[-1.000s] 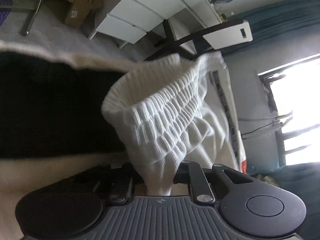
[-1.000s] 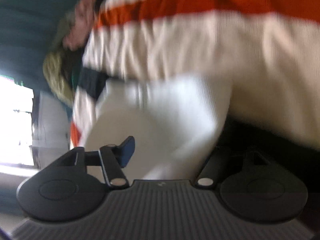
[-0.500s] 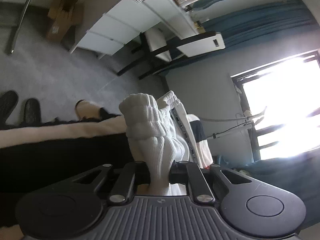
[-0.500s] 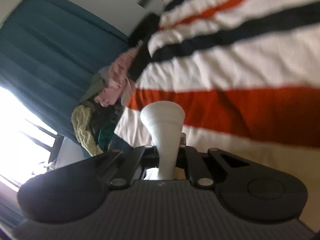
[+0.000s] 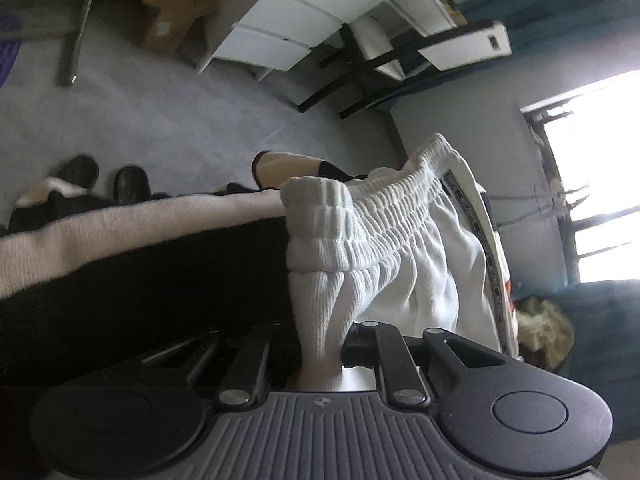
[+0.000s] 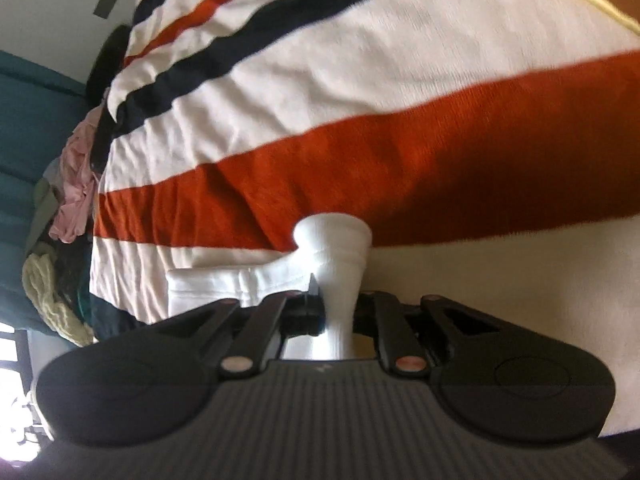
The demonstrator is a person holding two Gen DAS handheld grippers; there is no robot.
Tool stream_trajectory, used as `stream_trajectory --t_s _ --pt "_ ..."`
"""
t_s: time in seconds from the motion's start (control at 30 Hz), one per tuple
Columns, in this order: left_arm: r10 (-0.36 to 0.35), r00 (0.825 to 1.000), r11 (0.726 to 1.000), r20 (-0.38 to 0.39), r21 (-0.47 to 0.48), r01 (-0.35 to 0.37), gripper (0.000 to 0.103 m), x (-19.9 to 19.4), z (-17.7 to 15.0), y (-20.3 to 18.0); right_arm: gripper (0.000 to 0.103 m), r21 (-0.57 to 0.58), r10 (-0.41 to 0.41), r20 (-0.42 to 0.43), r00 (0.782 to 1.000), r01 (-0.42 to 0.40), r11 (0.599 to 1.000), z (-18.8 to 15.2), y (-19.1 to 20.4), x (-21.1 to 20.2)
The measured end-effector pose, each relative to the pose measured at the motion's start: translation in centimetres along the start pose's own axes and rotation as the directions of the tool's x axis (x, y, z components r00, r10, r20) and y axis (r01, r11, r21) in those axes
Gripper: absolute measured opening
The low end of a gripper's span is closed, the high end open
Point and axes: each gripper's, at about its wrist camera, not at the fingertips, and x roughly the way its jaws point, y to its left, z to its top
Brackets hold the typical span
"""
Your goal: Fold clothes
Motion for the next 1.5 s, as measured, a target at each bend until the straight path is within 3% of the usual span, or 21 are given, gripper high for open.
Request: stream_trajectory --t_s 0.07,0.1,0.13,0.2,0.27,0.33,0.4,0.43,0.5,0.57,0.6,0.67,0.73,0.9,1.07,1.17,1.27,1.5 --pt "0.024 0.999 0.997 0.026 0.071 -0.025 0.03 -0.9 -0.5 -0.8 0.036 -0.04 -0.033 0.048 0.998 0.035 0.999 -0.1 0.3 -0.6" --pt "0.035 0.999 0.994 0.033 0.101 -0.038 0.037 -1.5 -0.8 -1.1 0.053 -0.059 -0.046 0.085 0.995 0.051 0.997 -0.2 0.6 -1.0" --pt "0.047 0.998 0.99 0.039 0.13 -0.052 0.053 -2.1 -1.2 -1.5 0.067 -0.076 -0.05 0.121 0.991 0.06 0.995 -0.1 0.9 -1.4" --pt "0.066 0.996 0.977 0.059 0.201 -0.077 0.063 -3.3 -2.0 -2.4 0.071 -0.118 -0.043 0.19 0.981 0.066 0.991 -0.2 1.7 -2.0" --pt "0.088 0.987 0.946 0.131 0.298 -0.124 0.076 -4.6 -3.1 -4.0 0.071 -0.174 -0.007 0.237 0.971 0.05 0.984 -0.4 2.7 -2.6" --pt "0.086 0.969 0.899 0.233 0.4 -0.176 0.081 -6.0 -4.7 -6.1 0.071 -0.26 0.064 0.272 0.96 0.009 0.966 -1.1 4.3 -3.8" --pt "0.071 0.941 0.839 0.332 0.49 -0.236 0.082 -7.5 -6.2 -8.1 0.071 -0.385 0.211 0.283 0.936 -0.091 0.919 -2.4 6.2 -5.6" --pt "0.059 0.923 0.804 0.38 0.53 -0.269 0.084 -8.2 -7.0 -9.1 0.071 -0.459 0.302 0.268 0.915 -0.154 0.875 -3.4 7.2 -6.6" --pt "-0.01 0.921 0.763 0.39 0.598 -0.245 0.087 -8.6 -9.2 -11.8 0.071 -0.603 0.456 0.213 0.864 -0.251 0.757 -5.8 8.8 -8.6" --pt "-0.081 0.917 0.717 0.39 0.662 -0.219 0.088 -8.9 -11.4 -14.5 0.071 -0.709 0.542 0.103 0.834 -0.321 0.628 -8.5 9.8 -9.8" --pt "-0.114 0.923 0.699 0.367 0.69 -0.188 0.088 -8.6 -12.6 -15.9 0.071 -0.748 0.571 0.041 0.82 -0.354 0.561 -9.8 10.2 -10.3" --pt "-0.178 0.934 0.66 0.31 0.741 -0.121 0.088 -7.7 -15.0 -18.7 0.07 -0.803 0.597 -0.059 0.8 -0.393 0.447 -12.3 10.7 -11.0" --pt "-0.231 0.94 0.616 0.253 0.785 -0.06 0.088 -6.9 -17.5 -21.3 0.071 -0.841 0.604 -0.111 0.789 -0.399 0.367 -14.4 10.7 -11.7" --pt "-0.314 0.94 0.515 0.131 0.856 0.053 0.088 -3.9 -23.8 -26.6 0.07 -0.86 0.619 -0.254 0.743 -0.466 0.206 -18.0 9.5 -12.8" --pt "-0.352 0.935 0.45 0.036 0.883 0.135 0.088 -1.5 -27.7 -29.2 0.07 -0.864 0.599 -0.333 0.728 -0.49 0.116 -20.1 9.3 -13.4" --pt "-0.359 0.933 0.416 0.022 0.898 0.139 0.088 0.2 -29.9 -29.5 0.07 -0.861 0.591 -0.366 0.719 -0.503 0.078 -22.0 9.2 -13.6" --pt "-0.349 0.937 0.406 0.026 0.905 0.127 0.088 3.1 -30.6 -28.8 0.07 -0.856 0.582 -0.39 0.713 -0.514 0.056 -23.5 9.4 -12.6" --pt "-0.303 0.953 0.395 0.023 0.913 0.103 0.088 8.4 -30.4 -26.9 0.07 -0.869 0.533 -0.414 0.738 -0.494 0.009 -27.4 10.1 -9.8"
